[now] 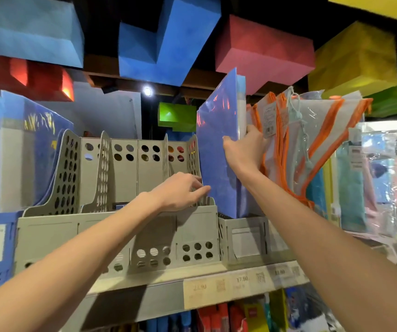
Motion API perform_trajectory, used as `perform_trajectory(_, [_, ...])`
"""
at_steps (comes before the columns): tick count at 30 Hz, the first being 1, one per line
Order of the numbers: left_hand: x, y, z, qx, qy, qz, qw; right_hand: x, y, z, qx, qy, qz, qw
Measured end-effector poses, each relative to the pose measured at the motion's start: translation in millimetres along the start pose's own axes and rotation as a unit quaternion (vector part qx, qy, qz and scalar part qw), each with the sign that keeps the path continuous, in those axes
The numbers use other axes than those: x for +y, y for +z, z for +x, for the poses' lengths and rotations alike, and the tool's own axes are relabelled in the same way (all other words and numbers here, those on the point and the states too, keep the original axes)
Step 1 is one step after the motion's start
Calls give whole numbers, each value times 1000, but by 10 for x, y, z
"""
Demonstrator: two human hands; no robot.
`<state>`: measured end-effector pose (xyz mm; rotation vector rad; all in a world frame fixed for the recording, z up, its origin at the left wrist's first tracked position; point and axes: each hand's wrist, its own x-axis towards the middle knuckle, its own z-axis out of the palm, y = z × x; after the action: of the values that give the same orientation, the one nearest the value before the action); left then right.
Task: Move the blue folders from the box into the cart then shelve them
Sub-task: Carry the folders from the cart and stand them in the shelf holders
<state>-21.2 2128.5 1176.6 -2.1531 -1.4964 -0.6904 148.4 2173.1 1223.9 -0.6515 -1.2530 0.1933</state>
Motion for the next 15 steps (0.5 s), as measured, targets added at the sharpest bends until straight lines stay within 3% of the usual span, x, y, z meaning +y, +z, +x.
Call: perform_trajectory(15, [57,-9,-23,7,-2,12,1000,-79,12,-234,60,27,-15,998])
